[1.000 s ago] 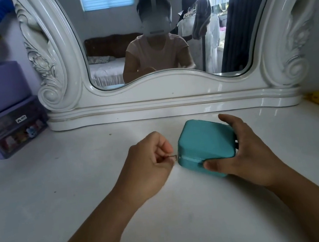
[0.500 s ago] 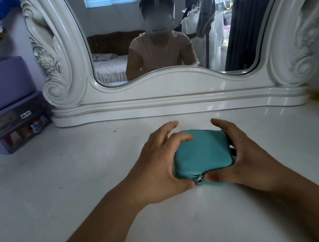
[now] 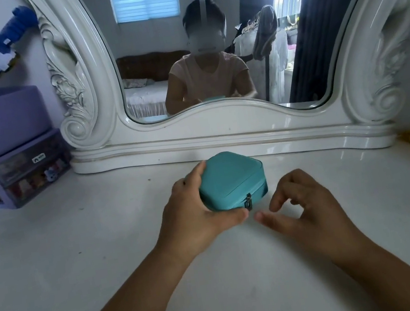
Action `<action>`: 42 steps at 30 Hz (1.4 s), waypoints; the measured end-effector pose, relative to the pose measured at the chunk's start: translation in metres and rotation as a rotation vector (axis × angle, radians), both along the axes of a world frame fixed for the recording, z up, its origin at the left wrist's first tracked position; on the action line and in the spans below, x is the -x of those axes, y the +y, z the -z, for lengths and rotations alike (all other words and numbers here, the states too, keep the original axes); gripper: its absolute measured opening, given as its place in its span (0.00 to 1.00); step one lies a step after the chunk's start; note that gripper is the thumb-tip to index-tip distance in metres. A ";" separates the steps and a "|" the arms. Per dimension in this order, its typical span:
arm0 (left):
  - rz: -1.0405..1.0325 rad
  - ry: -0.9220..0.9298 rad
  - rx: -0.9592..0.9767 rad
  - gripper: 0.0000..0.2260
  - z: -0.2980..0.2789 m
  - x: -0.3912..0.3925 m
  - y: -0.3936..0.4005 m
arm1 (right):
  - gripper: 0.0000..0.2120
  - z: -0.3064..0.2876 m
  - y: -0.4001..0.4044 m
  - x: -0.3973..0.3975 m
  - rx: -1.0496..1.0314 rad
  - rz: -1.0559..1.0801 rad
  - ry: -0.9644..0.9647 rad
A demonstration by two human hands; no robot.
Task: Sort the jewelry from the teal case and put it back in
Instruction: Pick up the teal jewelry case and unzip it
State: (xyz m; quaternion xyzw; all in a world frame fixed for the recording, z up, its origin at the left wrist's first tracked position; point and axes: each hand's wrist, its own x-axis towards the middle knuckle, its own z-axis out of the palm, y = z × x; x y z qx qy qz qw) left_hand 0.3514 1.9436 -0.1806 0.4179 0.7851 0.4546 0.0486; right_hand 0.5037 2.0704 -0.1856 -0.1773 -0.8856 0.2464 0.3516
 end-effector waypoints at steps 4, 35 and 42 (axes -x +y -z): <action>-0.044 0.091 0.008 0.48 -0.002 -0.007 0.000 | 0.12 0.001 -0.008 0.010 0.009 -0.010 0.044; -0.107 0.123 0.083 0.48 -0.003 -0.016 -0.001 | 0.08 -0.013 -0.018 0.005 0.157 -0.070 0.087; -0.137 0.165 0.110 0.48 -0.005 -0.022 -0.002 | 0.08 -0.012 -0.021 0.008 0.195 -0.029 0.104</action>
